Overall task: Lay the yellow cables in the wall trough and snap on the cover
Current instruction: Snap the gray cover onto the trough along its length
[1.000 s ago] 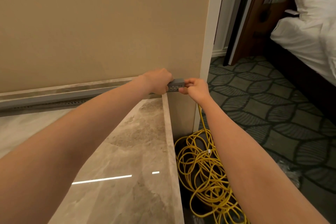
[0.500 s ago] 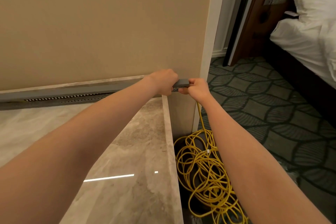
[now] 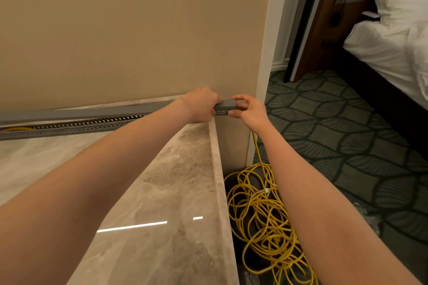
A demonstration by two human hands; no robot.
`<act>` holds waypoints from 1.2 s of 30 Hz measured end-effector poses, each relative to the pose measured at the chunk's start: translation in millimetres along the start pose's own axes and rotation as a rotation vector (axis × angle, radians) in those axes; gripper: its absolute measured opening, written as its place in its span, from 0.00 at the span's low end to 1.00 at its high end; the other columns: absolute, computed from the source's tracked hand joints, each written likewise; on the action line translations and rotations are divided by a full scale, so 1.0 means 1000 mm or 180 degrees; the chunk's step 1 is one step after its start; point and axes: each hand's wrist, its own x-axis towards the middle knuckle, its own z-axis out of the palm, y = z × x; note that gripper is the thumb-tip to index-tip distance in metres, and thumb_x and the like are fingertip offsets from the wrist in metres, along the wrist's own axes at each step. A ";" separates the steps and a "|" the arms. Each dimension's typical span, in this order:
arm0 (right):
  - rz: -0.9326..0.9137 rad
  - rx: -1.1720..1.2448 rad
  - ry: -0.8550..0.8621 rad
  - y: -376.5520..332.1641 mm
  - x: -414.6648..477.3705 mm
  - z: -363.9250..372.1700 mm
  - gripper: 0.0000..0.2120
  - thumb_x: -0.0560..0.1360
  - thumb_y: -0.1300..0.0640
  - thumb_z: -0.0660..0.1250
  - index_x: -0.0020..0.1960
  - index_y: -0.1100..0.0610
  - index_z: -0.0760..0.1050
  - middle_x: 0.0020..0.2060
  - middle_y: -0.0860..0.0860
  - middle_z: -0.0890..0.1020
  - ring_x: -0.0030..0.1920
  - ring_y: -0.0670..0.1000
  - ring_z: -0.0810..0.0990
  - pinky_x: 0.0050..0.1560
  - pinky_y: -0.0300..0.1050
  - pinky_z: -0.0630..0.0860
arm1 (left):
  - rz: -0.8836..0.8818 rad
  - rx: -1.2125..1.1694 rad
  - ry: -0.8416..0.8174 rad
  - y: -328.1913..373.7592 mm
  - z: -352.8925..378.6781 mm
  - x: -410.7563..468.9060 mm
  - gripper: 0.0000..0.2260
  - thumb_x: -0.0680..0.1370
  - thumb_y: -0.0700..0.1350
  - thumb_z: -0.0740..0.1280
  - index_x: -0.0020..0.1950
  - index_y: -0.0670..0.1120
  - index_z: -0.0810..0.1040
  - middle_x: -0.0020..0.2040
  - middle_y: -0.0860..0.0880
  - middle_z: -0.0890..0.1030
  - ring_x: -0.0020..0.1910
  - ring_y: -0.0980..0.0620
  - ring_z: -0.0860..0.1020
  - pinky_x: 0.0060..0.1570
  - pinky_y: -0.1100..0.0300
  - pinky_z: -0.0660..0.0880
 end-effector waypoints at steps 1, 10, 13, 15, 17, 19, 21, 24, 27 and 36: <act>0.0000 -0.0003 -0.0033 -0.001 0.000 0.000 0.21 0.71 0.71 0.68 0.63 0.64 0.72 0.60 0.61 0.80 0.63 0.56 0.77 0.55 0.37 0.73 | -0.0011 0.0005 -0.0008 -0.001 0.000 -0.001 0.11 0.75 0.40 0.62 0.56 0.42 0.78 0.51 0.40 0.80 0.50 0.40 0.78 0.46 0.52 0.74; -0.0304 -0.0763 -0.0197 -0.002 0.004 0.004 0.17 0.72 0.63 0.70 0.60 0.61 0.74 0.51 0.55 0.78 0.50 0.50 0.74 0.51 0.42 0.71 | -0.0151 0.0165 0.0124 0.009 0.003 -0.006 0.12 0.75 0.38 0.62 0.57 0.41 0.76 0.53 0.39 0.78 0.52 0.40 0.78 0.42 0.55 0.71; -0.0441 -0.1065 -0.0079 -0.001 0.008 0.009 0.15 0.72 0.64 0.69 0.58 0.62 0.75 0.52 0.59 0.80 0.46 0.50 0.74 0.49 0.44 0.71 | -0.0231 0.0194 0.0242 0.014 0.007 -0.008 0.14 0.75 0.37 0.61 0.61 0.40 0.74 0.56 0.39 0.76 0.56 0.41 0.76 0.45 0.54 0.71; -0.0460 -0.1165 -0.0098 -0.001 0.010 0.011 0.14 0.73 0.64 0.69 0.58 0.62 0.75 0.51 0.59 0.81 0.46 0.50 0.74 0.51 0.47 0.73 | -0.0236 0.0229 0.0346 0.014 0.011 -0.009 0.16 0.75 0.36 0.61 0.64 0.39 0.72 0.58 0.40 0.75 0.60 0.42 0.73 0.51 0.53 0.73; -0.0440 -0.1195 -0.0096 -0.002 0.010 0.011 0.14 0.72 0.64 0.69 0.58 0.63 0.75 0.47 0.57 0.79 0.46 0.51 0.74 0.52 0.49 0.73 | -0.0248 0.0226 0.0409 0.014 0.014 -0.010 0.17 0.75 0.36 0.61 0.65 0.39 0.71 0.59 0.39 0.74 0.61 0.42 0.72 0.53 0.53 0.73; -0.0390 -0.1197 -0.0182 -0.006 0.012 0.007 0.15 0.72 0.64 0.70 0.57 0.63 0.76 0.45 0.54 0.77 0.46 0.51 0.74 0.49 0.46 0.72 | -0.0287 0.0184 0.0457 0.013 0.017 -0.010 0.18 0.75 0.36 0.61 0.65 0.39 0.71 0.58 0.39 0.75 0.61 0.42 0.72 0.53 0.52 0.73; -0.0307 -0.1275 -0.0409 -0.011 0.014 0.001 0.15 0.71 0.62 0.71 0.57 0.62 0.76 0.44 0.52 0.76 0.46 0.50 0.74 0.47 0.42 0.70 | -0.0332 0.0158 0.0466 0.014 0.018 -0.010 0.19 0.75 0.37 0.62 0.66 0.39 0.70 0.59 0.40 0.75 0.61 0.42 0.72 0.53 0.52 0.73; 0.0058 -0.0818 -0.0671 -0.019 0.013 0.001 0.13 0.78 0.56 0.64 0.58 0.63 0.76 0.43 0.55 0.78 0.38 0.49 0.76 0.41 0.38 0.71 | -0.0386 0.0185 0.0518 0.017 0.019 -0.011 0.19 0.75 0.38 0.61 0.67 0.40 0.69 0.59 0.40 0.74 0.62 0.42 0.71 0.54 0.53 0.73; 0.0596 -0.0485 -0.0579 -0.025 0.015 0.009 0.21 0.83 0.55 0.50 0.62 0.71 0.71 0.49 0.67 0.79 0.32 0.49 0.73 0.33 0.35 0.72 | -0.0405 0.0277 0.0546 0.018 0.021 -0.012 0.19 0.76 0.38 0.61 0.67 0.39 0.67 0.61 0.40 0.74 0.63 0.42 0.70 0.54 0.52 0.73; 0.1183 -0.0531 -0.0709 -0.042 0.022 0.010 0.12 0.80 0.64 0.48 0.43 0.62 0.67 0.34 0.56 0.75 0.32 0.50 0.74 0.33 0.40 0.69 | -0.0364 0.0269 0.0555 0.013 0.022 -0.016 0.19 0.77 0.37 0.59 0.68 0.40 0.66 0.61 0.40 0.74 0.63 0.41 0.71 0.54 0.51 0.74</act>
